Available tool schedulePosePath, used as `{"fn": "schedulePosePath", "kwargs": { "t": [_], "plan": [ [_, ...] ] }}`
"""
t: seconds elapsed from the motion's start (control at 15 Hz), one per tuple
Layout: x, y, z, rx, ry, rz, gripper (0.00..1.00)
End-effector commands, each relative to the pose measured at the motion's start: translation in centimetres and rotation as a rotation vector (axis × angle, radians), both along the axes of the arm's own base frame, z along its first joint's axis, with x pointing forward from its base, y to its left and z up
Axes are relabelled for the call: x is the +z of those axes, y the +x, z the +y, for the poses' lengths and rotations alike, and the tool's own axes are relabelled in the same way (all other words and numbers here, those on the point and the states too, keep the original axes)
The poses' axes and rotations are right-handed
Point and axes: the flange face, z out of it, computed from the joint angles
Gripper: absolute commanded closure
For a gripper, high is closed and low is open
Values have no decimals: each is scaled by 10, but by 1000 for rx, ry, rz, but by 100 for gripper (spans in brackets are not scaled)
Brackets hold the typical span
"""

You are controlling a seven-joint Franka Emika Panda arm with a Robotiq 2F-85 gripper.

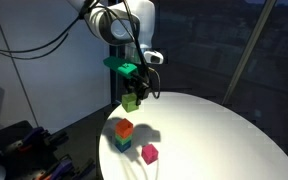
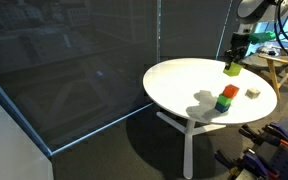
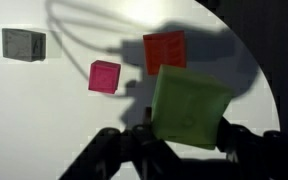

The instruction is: Put the light green block on the orange block

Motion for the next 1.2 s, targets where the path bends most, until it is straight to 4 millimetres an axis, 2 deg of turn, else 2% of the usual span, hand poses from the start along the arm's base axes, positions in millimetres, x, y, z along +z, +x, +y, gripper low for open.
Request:
{"fn": "schedulePosePath", "kwargs": {
  "t": [0.0, 0.6, 1.13],
  "plan": [
    [1, -14, 4, 41, -16, -12, 69],
    [-15, -24, 6, 57, -21, 1, 69],
    [-19, -26, 2, 77, -61, -1, 69]
  ]
}}
